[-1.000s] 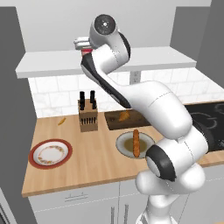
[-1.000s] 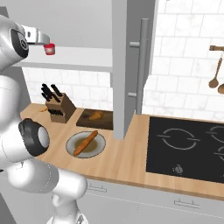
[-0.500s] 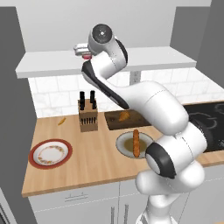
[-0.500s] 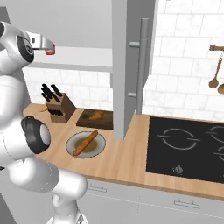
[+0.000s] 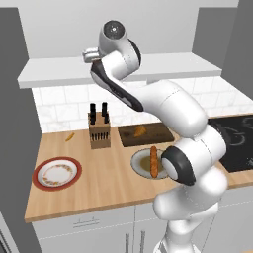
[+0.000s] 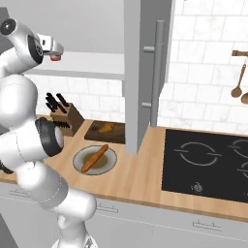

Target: From the different types of pastries on the counter, select a croissant and place it on the cutting board. Then retrieve a jar of jam from the cabinet and place it alongside the croissant on the cutting board.

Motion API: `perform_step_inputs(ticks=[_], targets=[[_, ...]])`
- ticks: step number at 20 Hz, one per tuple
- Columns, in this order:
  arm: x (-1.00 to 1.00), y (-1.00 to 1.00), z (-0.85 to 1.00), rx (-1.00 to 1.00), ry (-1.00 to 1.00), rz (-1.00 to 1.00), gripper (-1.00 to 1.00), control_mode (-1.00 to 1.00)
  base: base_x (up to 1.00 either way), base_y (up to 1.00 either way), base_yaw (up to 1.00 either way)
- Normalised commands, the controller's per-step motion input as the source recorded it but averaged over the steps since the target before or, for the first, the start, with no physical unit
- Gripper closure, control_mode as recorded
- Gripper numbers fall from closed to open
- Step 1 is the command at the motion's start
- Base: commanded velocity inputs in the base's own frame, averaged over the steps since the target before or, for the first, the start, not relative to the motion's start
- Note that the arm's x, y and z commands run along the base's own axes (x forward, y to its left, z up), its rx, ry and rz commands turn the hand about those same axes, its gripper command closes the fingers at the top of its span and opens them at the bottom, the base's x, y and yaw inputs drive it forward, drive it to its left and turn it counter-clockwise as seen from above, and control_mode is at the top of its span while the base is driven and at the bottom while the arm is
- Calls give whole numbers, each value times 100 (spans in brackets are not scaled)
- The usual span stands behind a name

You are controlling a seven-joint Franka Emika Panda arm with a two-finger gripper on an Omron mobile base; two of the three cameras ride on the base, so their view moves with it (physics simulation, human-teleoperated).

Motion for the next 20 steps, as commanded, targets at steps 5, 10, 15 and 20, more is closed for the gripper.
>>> perform_step_inputs(ticks=[5, 10, 15, 20], targets=[[13, 12, 1, -5, -2, 0, -100, -100, 0, 0, 0], [36, 26, 5, -8, -14, 0, -100, -100, 0, 0, 0], [11, 0, 0, 0, 0, 0, -100, -100, 0, 0, 0], [16, 0, 0, 0, 0, 0, -100, -100, 0, 0, 0]])
